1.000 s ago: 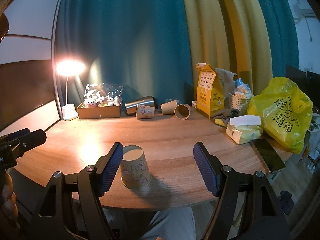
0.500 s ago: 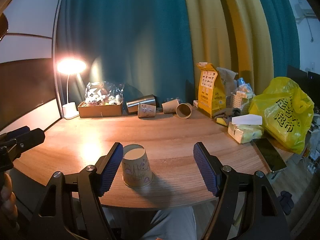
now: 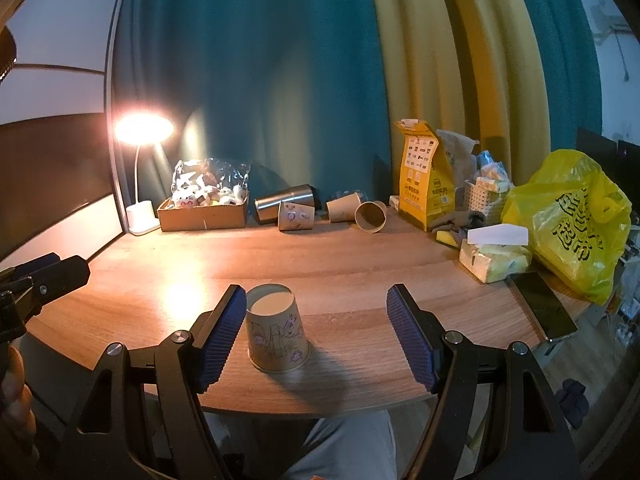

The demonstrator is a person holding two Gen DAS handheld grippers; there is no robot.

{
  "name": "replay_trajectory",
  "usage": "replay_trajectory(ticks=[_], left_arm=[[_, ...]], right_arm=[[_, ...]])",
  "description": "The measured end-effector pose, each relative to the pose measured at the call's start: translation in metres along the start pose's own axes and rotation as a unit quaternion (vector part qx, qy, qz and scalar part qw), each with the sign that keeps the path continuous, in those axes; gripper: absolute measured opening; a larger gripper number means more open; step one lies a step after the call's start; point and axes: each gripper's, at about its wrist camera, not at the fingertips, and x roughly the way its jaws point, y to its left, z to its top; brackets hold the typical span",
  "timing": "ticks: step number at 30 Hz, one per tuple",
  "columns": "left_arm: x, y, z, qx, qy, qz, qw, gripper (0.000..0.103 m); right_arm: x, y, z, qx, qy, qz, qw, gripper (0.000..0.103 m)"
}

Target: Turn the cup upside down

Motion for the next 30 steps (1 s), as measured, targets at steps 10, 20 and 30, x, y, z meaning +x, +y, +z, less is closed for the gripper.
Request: replay_trajectory(ticks=[10,20,30], left_arm=[[0.0002,0.0009,-0.0026,0.002,-0.004,0.000,1.0000,0.098],[-0.0010,0.0013,-0.0052,0.001,-0.005,0.001,1.0000,0.098],[-0.0021,0.0028,-0.0079,-0.001,-0.004,0.004,1.0000,0.098]], right_arm=[[0.0008,0.0008,-0.0005,0.002,0.000,0.001,1.000,0.076],[0.0009,0.0016,-0.0017,0.001,0.001,0.001,1.000,0.076],[0.0015,0.0039,-0.0032,0.001,0.004,0.004,1.000,0.076]])
